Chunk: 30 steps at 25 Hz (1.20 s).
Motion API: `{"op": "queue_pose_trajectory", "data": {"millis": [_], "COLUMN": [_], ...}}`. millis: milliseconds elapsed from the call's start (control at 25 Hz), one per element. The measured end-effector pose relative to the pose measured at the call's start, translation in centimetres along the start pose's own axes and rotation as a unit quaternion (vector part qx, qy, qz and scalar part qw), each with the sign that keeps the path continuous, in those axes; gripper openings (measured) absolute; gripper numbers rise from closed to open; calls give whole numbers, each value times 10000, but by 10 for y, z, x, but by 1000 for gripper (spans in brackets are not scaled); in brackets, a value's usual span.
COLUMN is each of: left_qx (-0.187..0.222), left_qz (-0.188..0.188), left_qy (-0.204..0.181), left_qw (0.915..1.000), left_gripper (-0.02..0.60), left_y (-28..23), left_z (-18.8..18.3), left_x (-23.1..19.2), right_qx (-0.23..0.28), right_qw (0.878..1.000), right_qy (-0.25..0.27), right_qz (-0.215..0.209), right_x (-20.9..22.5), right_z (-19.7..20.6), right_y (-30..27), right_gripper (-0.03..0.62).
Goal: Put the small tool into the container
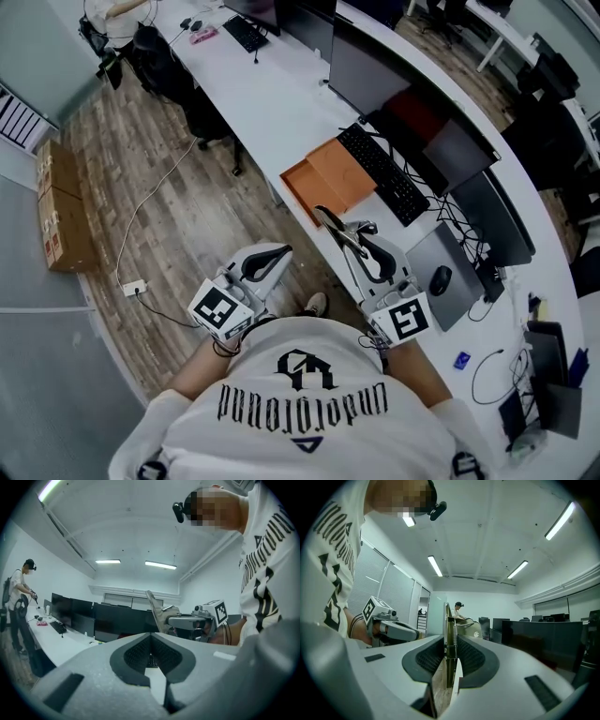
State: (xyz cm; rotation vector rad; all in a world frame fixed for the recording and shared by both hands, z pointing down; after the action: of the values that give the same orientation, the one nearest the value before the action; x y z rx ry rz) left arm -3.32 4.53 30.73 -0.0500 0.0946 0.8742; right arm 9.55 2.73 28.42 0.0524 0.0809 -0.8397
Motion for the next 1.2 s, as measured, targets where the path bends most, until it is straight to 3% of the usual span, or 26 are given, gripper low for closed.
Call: {"op": "queue_pose_trajectory", "data": {"millis": [440, 1200], "left_qx": [64, 94], "left_qz": [109, 341], "left_qy": [-91, 23], "left_qw": [9999, 9994], "left_gripper": [14, 14], "left_y": [-48, -92], "left_z": [-3, -2], "left_x": [14, -35], "right_qx": [96, -88], "right_qw": [9999, 9994], "right_qy": [26, 19], "right_qz": [125, 324], "right_x": [42, 81], "right_z": [-2, 14], "right_y": [24, -10], "right_gripper": [86, 87]}}
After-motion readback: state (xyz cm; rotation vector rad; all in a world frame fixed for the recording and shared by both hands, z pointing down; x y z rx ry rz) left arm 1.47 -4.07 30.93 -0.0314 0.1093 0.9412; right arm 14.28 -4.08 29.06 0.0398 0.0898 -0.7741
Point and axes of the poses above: the fingertips, and each gripper's own axes: y backward along the fingers, x to its right, z out of its underside, the point moved 2 cm from there along y, backward along the fingers, and after that the axes turned 4 degrees about x, right-handed, at the moved point
